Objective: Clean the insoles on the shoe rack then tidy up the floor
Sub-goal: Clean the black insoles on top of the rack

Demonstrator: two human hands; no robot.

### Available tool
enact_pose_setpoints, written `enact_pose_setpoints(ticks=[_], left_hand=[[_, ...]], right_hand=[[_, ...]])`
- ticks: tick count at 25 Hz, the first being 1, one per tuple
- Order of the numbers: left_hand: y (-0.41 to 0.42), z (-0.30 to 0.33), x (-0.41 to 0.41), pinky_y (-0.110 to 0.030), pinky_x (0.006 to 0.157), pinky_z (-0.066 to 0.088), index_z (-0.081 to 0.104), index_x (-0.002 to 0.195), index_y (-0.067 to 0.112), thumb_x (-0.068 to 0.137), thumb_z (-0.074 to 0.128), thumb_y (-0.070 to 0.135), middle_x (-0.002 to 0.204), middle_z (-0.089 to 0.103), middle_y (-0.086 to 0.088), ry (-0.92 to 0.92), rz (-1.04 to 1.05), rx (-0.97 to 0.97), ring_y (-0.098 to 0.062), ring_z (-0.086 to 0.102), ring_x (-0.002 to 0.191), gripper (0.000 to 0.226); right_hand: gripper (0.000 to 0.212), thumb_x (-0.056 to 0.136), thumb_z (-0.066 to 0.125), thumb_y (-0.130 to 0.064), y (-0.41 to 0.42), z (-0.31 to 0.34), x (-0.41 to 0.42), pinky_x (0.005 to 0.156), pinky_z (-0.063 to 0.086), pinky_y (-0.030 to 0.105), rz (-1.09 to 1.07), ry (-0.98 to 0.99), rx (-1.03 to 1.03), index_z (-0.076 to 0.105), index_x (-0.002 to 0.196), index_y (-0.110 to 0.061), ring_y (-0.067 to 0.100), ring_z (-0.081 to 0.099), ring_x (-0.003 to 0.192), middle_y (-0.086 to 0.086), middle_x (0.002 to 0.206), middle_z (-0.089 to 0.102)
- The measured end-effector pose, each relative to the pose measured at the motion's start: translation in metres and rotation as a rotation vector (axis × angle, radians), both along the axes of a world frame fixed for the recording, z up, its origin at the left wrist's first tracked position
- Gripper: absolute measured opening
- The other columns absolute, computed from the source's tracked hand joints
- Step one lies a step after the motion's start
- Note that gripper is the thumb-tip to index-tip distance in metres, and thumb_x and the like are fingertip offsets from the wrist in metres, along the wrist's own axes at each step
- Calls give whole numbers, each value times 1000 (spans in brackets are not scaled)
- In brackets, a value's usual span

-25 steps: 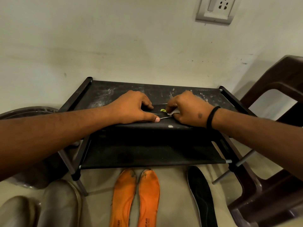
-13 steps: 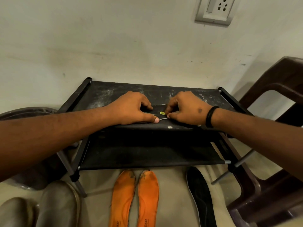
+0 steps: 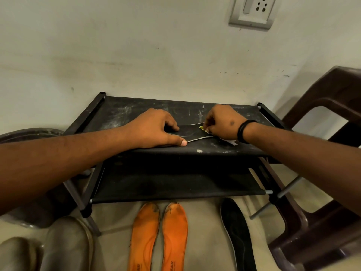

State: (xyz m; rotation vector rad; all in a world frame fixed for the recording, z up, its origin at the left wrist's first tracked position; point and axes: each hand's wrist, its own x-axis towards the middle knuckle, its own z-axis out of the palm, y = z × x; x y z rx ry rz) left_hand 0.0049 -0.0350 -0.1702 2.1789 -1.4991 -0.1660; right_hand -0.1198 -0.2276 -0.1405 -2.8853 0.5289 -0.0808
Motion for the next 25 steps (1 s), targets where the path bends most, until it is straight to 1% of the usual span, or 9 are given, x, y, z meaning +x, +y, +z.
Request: enact_pose_setpoints(ticks=[3,5,9,12,15,18,19,21,25], left_hand=[[0,0,0,-32,102,50,75,117,22,74,74,63,126,67,9,-16,-4,10,-7,61,114,60],[0,1,0,-30,101,49,74,118,21,75,74,63,127,67,9,-27,-7,15,-7,60,115,60],[0,0,0,-29,100,49,75,116,22,75,75,62,125,68,10,-10,-7,-2,-6,61,113,58],[0,-1,0,-30,101,49,76,115,22,74,75,62,125,68,9,-7,-10,-3,-6,61,113,58],[1,-1,1,-31,100,50,76,115,21,74,75,63,125,68,9,-22,-10,7,-6,62,112,59],[1,0,0,-31,99,50,75,117,21,74,73,64,127,67,8,-45,-22,20,-6,61,113,61],[0,0,0,-30,100,49,75,118,21,74,73,65,128,67,8,-48,-24,21,-7,61,114,61],[-1,0,0,-30,100,49,75,117,21,75,73,63,127,67,8,-43,-21,14,-6,61,114,60],[-1,-1,1,-33,101,50,76,115,22,73,74,65,125,68,9,-25,-17,5,-7,62,113,61]], right_hand=[[11,87,68,-7,12,1,0,82,54,26,66,9,117,77,91,-12,12,67,86,0,92,74],[10,87,70,-10,14,2,-2,81,53,23,107,21,152,77,92,-15,9,66,86,-3,91,73],[13,87,67,-6,4,-1,0,75,46,22,40,-33,18,74,95,-13,11,59,80,-5,84,63],[15,87,65,-4,1,-6,3,74,47,22,14,-48,30,75,94,-13,11,61,79,-3,85,67],[12,86,69,-8,8,-7,3,77,54,23,138,-34,146,77,91,-16,6,65,77,-6,85,72],[10,85,71,-10,12,2,-4,72,55,17,274,52,273,77,90,-18,3,67,75,-6,83,74],[10,86,71,-11,10,5,-4,73,55,17,292,73,268,77,90,-17,4,68,77,-5,85,74],[11,87,70,-10,2,6,-2,77,55,19,259,75,181,77,92,-16,7,67,81,-5,88,74],[20,88,61,-5,-9,-4,8,79,52,31,59,-40,-19,75,87,-20,10,58,74,-9,78,62]])
